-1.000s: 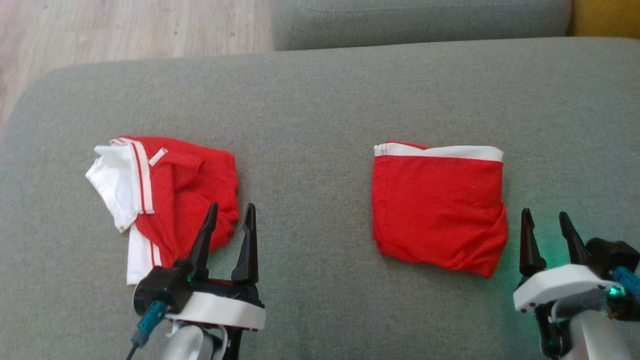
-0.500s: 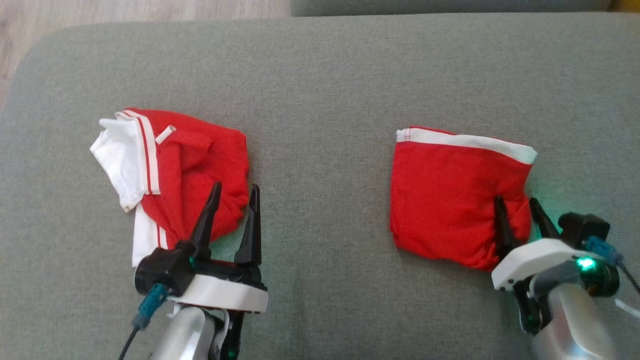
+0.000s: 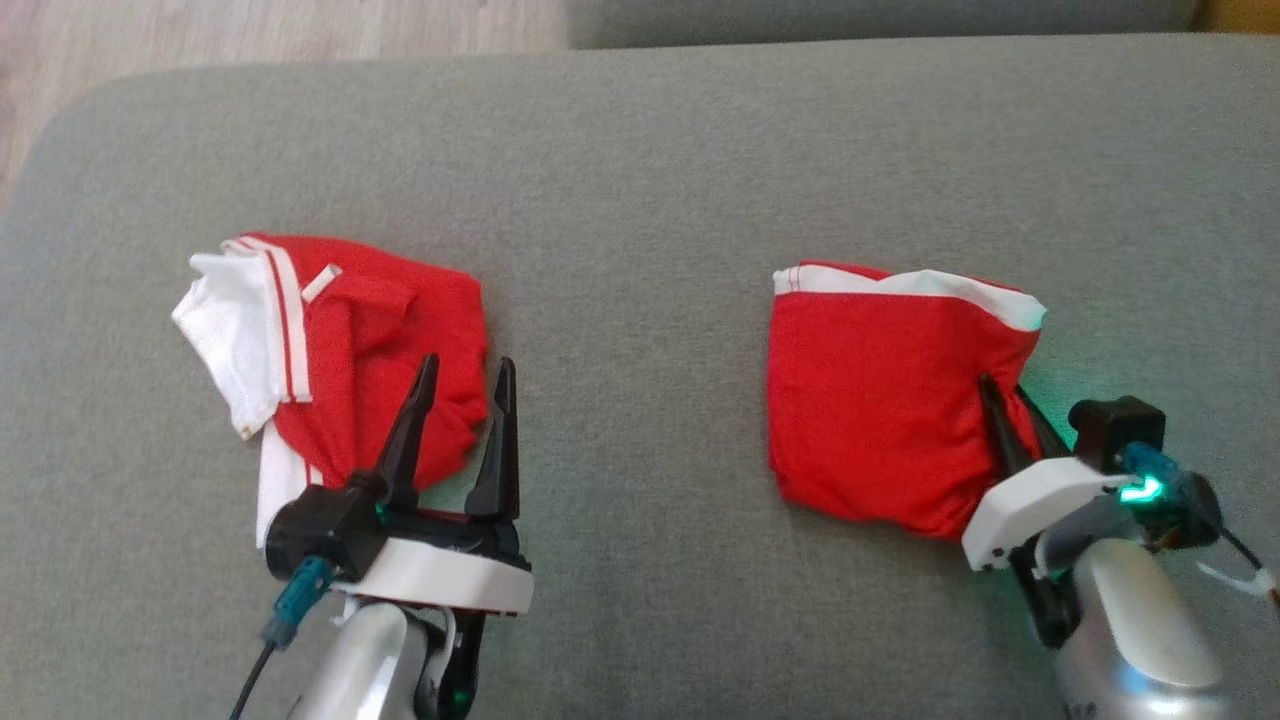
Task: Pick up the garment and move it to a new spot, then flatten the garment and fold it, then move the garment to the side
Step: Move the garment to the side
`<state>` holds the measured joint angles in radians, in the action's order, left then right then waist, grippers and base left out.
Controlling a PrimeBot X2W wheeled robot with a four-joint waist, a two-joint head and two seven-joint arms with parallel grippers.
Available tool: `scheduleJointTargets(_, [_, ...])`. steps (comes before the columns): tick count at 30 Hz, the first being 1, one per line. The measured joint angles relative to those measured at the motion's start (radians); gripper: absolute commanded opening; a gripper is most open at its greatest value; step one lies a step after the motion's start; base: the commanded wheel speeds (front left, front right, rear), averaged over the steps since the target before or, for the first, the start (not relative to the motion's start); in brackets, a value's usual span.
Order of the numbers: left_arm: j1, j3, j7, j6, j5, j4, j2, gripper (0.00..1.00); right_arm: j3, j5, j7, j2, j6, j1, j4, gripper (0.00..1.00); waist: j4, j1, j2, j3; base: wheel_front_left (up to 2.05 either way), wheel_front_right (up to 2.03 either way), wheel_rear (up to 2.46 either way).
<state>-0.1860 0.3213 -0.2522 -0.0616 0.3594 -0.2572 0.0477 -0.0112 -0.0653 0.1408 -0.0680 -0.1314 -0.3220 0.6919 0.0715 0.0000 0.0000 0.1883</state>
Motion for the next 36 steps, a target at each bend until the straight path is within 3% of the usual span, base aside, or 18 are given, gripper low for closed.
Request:
scheduleJointTargets(7, [0.012, 0.005, 0.000, -0.009, 0.034, 0.003, 0.000, 1.00, 0.079, 0.080, -0.012, -0.124, 0.000, 0.000, -0.055, 0.00, -0.033, -0.0001, 0.0000, -0.042, 0.00, 0.00, 0.00])
scheduleJointTargets(13, [0.014, 0.005, 0.000, -0.007, 0.025, 0.010, 0.000, 1.00, 0.156, 0.057, -0.049, -0.336, 0.000, -0.019, -0.079, 0.00, -0.040, -0.0001, 0.0000, -0.032, 0.00, 0.00, 0.00])
scheduleJointTargets(17, [0.006, 0.003, 0.000, -0.007, 0.016, 0.024, 0.000, 1.00, 0.154, 0.022, -0.064, -0.463, 0.000, -0.072, -0.049, 0.00, -0.033, 0.0000, 0.0000, 0.007, 0.00, 0.00, 0.00])
scheduleJointTargets(22, [-0.018, 0.003, 0.000, -0.009, 0.011, 0.030, 0.000, 1.00, 0.066, 0.020, -0.095, -0.568, 0.000, -0.126, 0.035, 0.00, -0.016, 0.0001, 0.0000, 0.064, 0.00, 0.00, 0.00])
scheduleJointTargets(25, [-0.043, 0.005, 0.000, -0.010, 0.010, 0.035, 0.000, 1.00, -0.009, 0.021, -0.105, -0.601, 0.000, -0.147, 0.087, 0.00, -0.003, 0.0000, 0.0000, 0.098, 0.00, 0.00, 0.00])
scheduleJointTargets(35, [-0.079, 0.014, 0.000, -0.010, 0.010, 0.039, -0.001, 1.00, -0.166, 0.083, -0.134, -0.595, 0.000, -0.210, 0.113, 0.00, 0.020, 0.0002, 0.0000, 0.188, 0.00, 0.00, 0.00])
scheduleJointTargets(36, [-0.083, 0.016, 0.000, -0.010, 0.010, 0.039, -0.001, 1.00, -0.174, 0.085, -0.137, -0.591, 0.000, -0.211, 0.116, 0.10, 0.022, 0.0003, 0.0000, 0.191, 0.00, 0.00, 0.00])
